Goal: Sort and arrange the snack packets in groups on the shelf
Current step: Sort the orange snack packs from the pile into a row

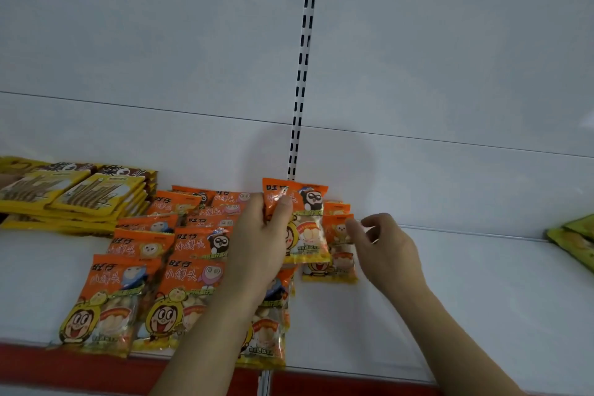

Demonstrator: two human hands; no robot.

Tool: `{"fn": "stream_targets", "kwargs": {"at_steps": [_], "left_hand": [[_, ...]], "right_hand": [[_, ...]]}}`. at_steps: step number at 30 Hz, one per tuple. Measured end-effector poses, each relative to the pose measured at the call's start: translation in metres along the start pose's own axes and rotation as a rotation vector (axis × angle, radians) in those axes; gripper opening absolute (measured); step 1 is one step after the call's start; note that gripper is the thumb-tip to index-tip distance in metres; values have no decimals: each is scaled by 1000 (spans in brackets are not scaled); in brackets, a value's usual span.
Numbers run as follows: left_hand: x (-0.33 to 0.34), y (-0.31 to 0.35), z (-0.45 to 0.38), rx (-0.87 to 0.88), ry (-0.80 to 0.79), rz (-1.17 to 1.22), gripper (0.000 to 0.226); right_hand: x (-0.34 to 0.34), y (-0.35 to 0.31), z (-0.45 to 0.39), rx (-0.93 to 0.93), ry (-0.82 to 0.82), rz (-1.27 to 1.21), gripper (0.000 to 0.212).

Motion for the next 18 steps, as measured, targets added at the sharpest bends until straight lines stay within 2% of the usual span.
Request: {"fn": "stream_targets", "kwargs": {"at_steps": [1, 3, 5, 8, 11, 14, 18], "left_hand": [[3, 1, 1, 18, -7, -20, 31], [9, 2, 2, 48, -11, -65, 36], [17, 7, 3, 74, -39, -97, 35], [28, 16, 7, 128, -95, -158, 32], [15, 22, 11, 197, -28, -282, 28], [-3, 25, 16, 292, 36, -396, 24], [-3, 24, 31, 382, -15, -501, 20]], "right_hand": [[-7, -6, 4, -10, 6, -96, 35], [-10, -24, 14, -55, -85, -274, 39], [-7, -42, 28, -126, -187, -302, 33], [-16, -47, 30, -170, -157, -248, 27], [-28, -24, 24, -97, -106, -182, 31], [-15, -1, 27, -35, -182, -2, 35], [6, 8, 34, -55, -182, 142, 35]]}}
Point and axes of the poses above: each hand's wrist, its own z-axis away from the middle knuckle, its own x-axis out of the palm, y = z × x, the point moved 10 cm from there along -z, towards the middle knuckle, and after that the axes turned 3 degrees about -z, right-handed, at the moved point
